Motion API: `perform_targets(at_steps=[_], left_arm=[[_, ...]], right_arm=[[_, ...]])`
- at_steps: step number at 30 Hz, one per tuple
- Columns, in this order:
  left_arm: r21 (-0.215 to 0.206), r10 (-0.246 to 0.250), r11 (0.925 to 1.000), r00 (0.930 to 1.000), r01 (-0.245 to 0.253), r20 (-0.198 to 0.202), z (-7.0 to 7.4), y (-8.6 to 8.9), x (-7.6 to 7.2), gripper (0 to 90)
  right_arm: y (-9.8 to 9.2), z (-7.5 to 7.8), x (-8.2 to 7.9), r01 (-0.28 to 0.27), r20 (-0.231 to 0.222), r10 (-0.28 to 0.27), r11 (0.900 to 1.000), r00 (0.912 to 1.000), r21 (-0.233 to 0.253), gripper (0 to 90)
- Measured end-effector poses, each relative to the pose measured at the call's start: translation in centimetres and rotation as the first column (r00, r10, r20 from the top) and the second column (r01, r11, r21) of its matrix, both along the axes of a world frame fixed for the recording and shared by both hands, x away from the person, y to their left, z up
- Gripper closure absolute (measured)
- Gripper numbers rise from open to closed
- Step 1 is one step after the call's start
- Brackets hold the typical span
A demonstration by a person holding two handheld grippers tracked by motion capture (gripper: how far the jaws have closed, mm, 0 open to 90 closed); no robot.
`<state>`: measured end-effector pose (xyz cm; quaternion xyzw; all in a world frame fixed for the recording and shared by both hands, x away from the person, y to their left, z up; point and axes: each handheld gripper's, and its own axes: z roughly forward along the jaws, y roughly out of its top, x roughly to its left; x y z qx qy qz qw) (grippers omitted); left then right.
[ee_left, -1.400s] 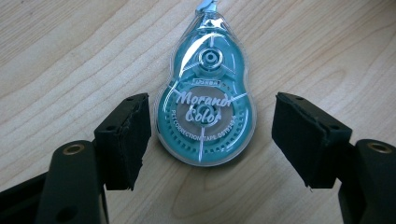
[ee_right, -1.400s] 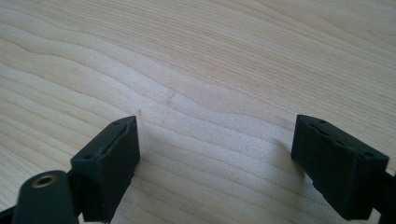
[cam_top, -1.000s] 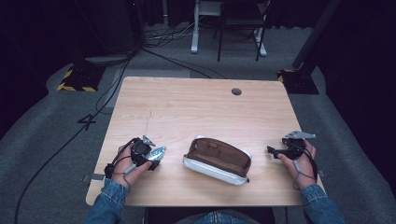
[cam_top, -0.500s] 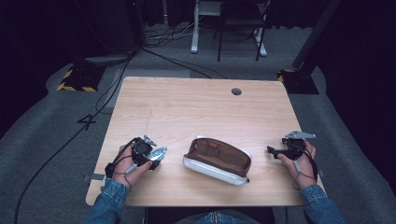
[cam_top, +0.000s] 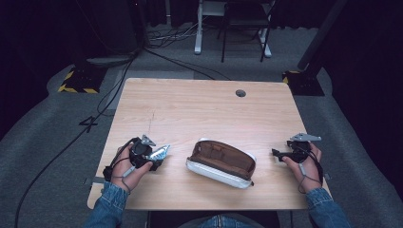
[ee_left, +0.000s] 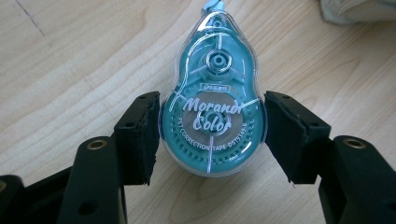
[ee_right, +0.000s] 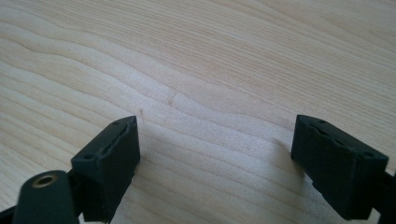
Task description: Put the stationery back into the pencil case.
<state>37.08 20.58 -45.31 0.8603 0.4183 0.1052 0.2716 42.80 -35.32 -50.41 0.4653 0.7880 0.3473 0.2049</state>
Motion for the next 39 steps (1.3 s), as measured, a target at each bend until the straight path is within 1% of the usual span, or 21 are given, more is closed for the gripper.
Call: perform_targets(at_steps=[1, 2, 3, 4, 7, 8, 10, 12, 14, 15, 18, 20, 22, 26, 28, 33, 34, 35, 36, 37, 39], left_arm=[[-0.015, -0.001, 0.9999, 1.0, 0.001, 0.007, 0.3, 0.0, -0.1, 38.8], [-0.015, -0.007, 0.9999, 0.9999, 0.007, 0.014, 0.5, 0.1, -0.2, 38.8], [-0.029, 0.0, 0.9996, 0.9999, 0.0, 0.017, 0.7, 0.0, -0.3, 38.8], [-0.041, -0.005, 0.9991, 0.9996, 0.006, 0.028, 0.9, 0.1, -0.4, 38.8], [-0.065, -0.011, 0.9978, 0.9995, 0.013, 0.031, 1.5, 0.1, -0.6, 38.8], [-0.079, -0.01, 0.9968, 0.9994, 0.012, 0.032, 1.6, 0.0, -0.7, 38.8], [-0.082, -0.024, 0.9962, 0.9984, 0.028, 0.051, 2.2, -0.1, -0.9, 38.8], [-0.097, -0.024, 0.9948, 0.9981, 0.03, 0.057, 2.6, -0.4, -1.1, 38.8], [-0.099, -0.037, 0.9941, 0.9965, 0.045, 0.075, 3.2, -0.6, -1.3, 38.8], [-0.099, -0.037, 0.9941, 0.9965, 0.045, 0.075, 3.2, -0.6, -1.3, 38.8], [-0.096, -0.054, 0.9935, 0.9954, 0.061, 0.079, 3.8, -1.0, -1.5, 38.8], [-0.11, -0.052, 0.992, 0.9959, 0.06, 0.074, 4.1, -1.3, -1.6, 38.8], [-0.113, -0.061, 0.9911, 0.9953, 0.07, 0.075, 4.4, -1.6, -1.8, 38.8], [-0.12, -0.073, 0.9892, 0.9932, 0.084, 0.091, 5.3, -2.2, -2.2, 38.8], [-0.115, -0.089, 0.9883, 0.9908, 0.1, 0.102, 5.6, -2.4, -2.2, 38.7], [-0.119, -0.094, 0.9872, 0.9896, 0.107, 0.109, 6.2, -3.1, -2.3, 38.8], [-0.112, -0.107, 0.9865, 0.9875, 0.12, 0.116, 6.4, -3.2, -2.3, 38.7], [-0.111, -0.108, 0.9865, 0.988, 0.12, 0.111, 6.5, -3.4, -2.3, 38.7], [-0.117, -0.108, 0.9856, 0.9872, 0.122, 0.117, 6.6, -3.7, -2.2, 38.8], [-0.111, -0.113, 0.9857, 0.986, 0.127, 0.122, 6.8, -3.9, -2.2, 38.7], [-0.116, -0.125, 0.9835, 0.9844, 0.139, 0.124, 7.0, -4.4, -2.1, 38.7]], right_arm=[[0.0, 0.0, 0.0, 0.0, 0.0, 0.0, 1.0, 1.0, 0.0, 15.6], [0.0, 0.0, 0.0, 0.0, 0.0, 0.0, 1.0, 1.0, 0.0, 15.6], [0.0, 0.0, 0.0, 0.0, 0.0, 0.0, 1.0, 1.0, 0.0, 15.6], [0.0, 0.0, 0.0, 0.0, 0.0, 0.0, 1.0, 1.0, 0.0, 15.6], [0.0, 0.0, 0.0, 0.0, 0.0, 0.0, 1.0, 1.0, 0.0, 15.6], [0.0, 0.0, 0.0, 0.0, 0.0, 0.0, 1.0, 1.0, 0.0, 15.6], [0.0, 0.0, 0.0, 0.0, 0.0, 0.0, 1.0, 1.0, 0.0, 15.6], [0.0, 0.0, 0.0, 0.0, 0.0, 0.0, 1.0, 1.0, 0.0, 15.6], [0.0, 0.0, 0.0, 0.0, 0.0, 0.0, 1.0, 1.0, 0.0, 15.6], [0.0, 0.0, 0.0, 0.0, 0.0, 0.0, 1.0, 1.0, 0.0, 15.6], [0.0, 0.0, 0.0, -0.001, 0.0, 0.001, 1.0, 1.0, 0.0, 15.7], [0.0, 0.0, 0.0, -0.001, 0.0, 0.001, 1.0, 1.0, 0.0, 15.7], [0.0, 0.0, 0.0, -0.002, 0.0, 0.002, 1.0, 1.0, 0.0, 15.9], [0.0, 0.0, 0.0, -0.006, 0.003, 0.006, 1.0, 1.0, -0.001, 16.4], [0.0, 0.0, 0.0, -0.006, 0.003, 0.006, 1.0, 1.0, -0.001, 16.5], [0.0, 0.0, 0.0, -0.009, 0.003, 0.009, 1.0, 1.0, 0.0, 16.8], [0.0, 0.0, 0.0, -0.011, 0.003, 0.011, 1.0, 0.9999, -0.001, 16.8], [0.0, 0.0, 0.0, -0.012, 0.003, 0.012, 1.0, 0.9999, -0.001, 16.8], [0.0, 0.0, 0.0, -0.012, 0.003, 0.012, 1.0, 0.9999, -0.001, 16.8], [0.0, 0.0, 0.0, -0.013, 0.003, 0.013, 1.0, 0.9999, -0.001, 16.8], [0.0, 0.0, 0.0, -0.013, 0.003, 0.013, 1.0, 0.9999, -0.001, 16.8]])
